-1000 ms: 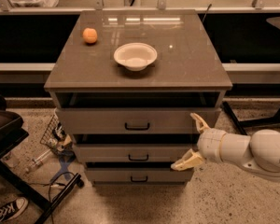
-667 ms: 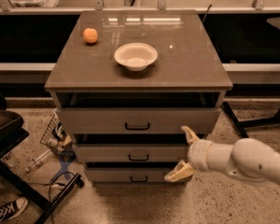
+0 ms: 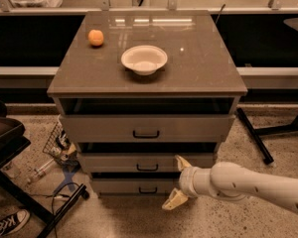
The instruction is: Open middle drawer
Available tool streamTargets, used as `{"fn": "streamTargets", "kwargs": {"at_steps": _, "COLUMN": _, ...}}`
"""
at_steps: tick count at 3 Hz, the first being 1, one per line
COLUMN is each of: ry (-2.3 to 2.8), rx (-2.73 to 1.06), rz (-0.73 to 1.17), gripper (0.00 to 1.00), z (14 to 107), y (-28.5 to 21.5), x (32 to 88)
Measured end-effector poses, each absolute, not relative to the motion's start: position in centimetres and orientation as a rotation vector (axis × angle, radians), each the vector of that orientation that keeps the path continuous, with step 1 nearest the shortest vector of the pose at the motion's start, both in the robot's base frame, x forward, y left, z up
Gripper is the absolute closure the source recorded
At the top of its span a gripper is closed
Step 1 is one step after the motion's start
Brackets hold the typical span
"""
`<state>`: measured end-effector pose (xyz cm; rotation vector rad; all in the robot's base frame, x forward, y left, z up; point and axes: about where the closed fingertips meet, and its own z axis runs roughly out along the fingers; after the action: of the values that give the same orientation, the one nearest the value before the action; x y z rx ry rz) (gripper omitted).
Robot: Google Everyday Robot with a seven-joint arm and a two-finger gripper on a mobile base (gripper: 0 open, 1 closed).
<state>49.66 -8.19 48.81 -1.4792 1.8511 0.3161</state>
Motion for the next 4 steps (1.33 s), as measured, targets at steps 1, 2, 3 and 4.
{"fn": "streamTargets", "kwargs": {"at_steps": 1, "ry": 1.851, "rx": -1.545, "rz": 0.288, "gripper": 0.0, "z": 47.0, "y": -7.1, "x": 51.7}}
{"fn": "streamTargets", "kwargs": {"at_steps": 2, "ry": 1.86, "rx": -1.592, "rz": 0.216, "gripper": 0.0, "z": 45.6, "y": -7.7, "x": 54.9}}
{"fn": "streamTargets", "kwargs": {"at_steps": 3, "ry": 1.877, "rx": -1.613, "rz": 0.173, "gripper": 0.0, "z": 44.8, "y": -8.8, "x": 56.3}}
{"fn": "streamTargets", "kwargs": {"at_steps": 4, "ry": 1.905, "rx": -1.626, "rz": 0.141, "gripper": 0.0, "z": 43.6, "y": -10.3, "x": 56.9}}
